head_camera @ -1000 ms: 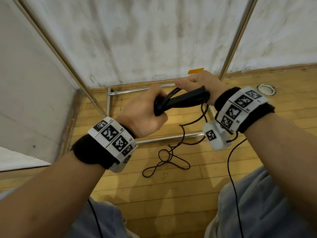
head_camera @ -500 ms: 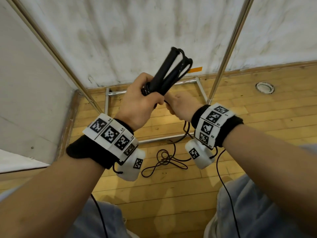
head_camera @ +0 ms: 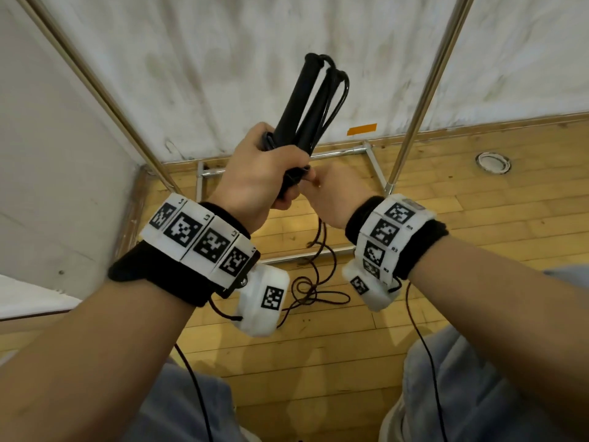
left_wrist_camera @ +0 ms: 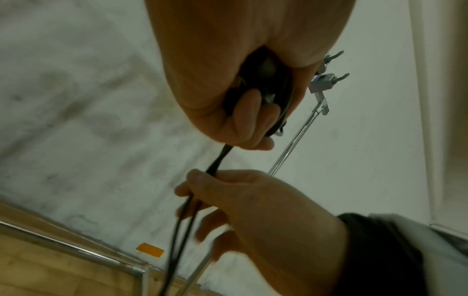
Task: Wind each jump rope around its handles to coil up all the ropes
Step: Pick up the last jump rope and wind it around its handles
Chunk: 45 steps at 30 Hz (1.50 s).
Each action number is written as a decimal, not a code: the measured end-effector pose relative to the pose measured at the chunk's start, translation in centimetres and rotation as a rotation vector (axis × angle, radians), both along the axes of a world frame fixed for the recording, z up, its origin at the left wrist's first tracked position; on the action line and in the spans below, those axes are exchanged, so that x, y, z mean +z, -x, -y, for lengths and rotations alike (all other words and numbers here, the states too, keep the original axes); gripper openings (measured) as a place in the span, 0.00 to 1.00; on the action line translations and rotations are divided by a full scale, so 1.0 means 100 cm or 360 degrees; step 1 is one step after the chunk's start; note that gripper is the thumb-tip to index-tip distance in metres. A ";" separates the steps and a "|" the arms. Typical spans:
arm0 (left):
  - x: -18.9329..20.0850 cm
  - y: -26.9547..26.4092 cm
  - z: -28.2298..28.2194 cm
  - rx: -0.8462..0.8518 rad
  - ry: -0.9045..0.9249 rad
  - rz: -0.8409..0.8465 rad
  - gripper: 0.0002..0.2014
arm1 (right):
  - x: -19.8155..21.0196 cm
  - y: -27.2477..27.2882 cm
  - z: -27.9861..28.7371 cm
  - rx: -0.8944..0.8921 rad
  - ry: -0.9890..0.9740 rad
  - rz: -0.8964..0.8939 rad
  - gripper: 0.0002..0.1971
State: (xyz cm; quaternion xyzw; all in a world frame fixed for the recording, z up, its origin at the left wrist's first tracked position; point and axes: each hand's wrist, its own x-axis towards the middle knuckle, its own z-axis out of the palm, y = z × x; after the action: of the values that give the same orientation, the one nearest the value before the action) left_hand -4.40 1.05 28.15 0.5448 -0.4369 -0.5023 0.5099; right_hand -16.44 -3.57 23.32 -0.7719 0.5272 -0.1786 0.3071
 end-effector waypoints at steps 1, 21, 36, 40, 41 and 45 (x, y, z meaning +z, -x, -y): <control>0.002 0.000 0.000 0.0002 -0.0012 -0.0003 0.10 | 0.001 -0.004 -0.002 0.0020 -0.0238 0.0172 0.14; -0.042 -0.045 0.018 0.0078 -0.0099 0.1658 0.17 | 0.019 -0.011 -0.021 0.0568 0.0238 -0.0454 0.18; -0.078 -0.021 0.010 -0.0315 0.0172 0.2173 0.19 | 0.029 0.017 0.000 0.0407 0.0590 -0.0396 0.16; -0.068 -0.017 0.005 -0.0401 0.0260 0.2016 0.15 | 0.036 0.024 0.013 0.0145 0.0501 -0.0146 0.21; -0.066 -0.017 0.004 -0.0415 0.0274 0.1959 0.14 | 0.036 0.025 0.016 0.0122 0.0436 -0.0087 0.22; -0.056 -0.018 -0.005 -0.0510 0.0338 0.1792 0.12 | 0.040 0.034 0.027 0.0193 0.0085 0.0178 0.24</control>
State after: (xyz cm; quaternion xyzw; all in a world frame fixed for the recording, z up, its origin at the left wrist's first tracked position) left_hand -2.64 1.57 22.57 0.6007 -0.7647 -0.1604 0.1694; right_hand -19.85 -6.25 27.36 -0.7992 0.4565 -0.2164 0.3258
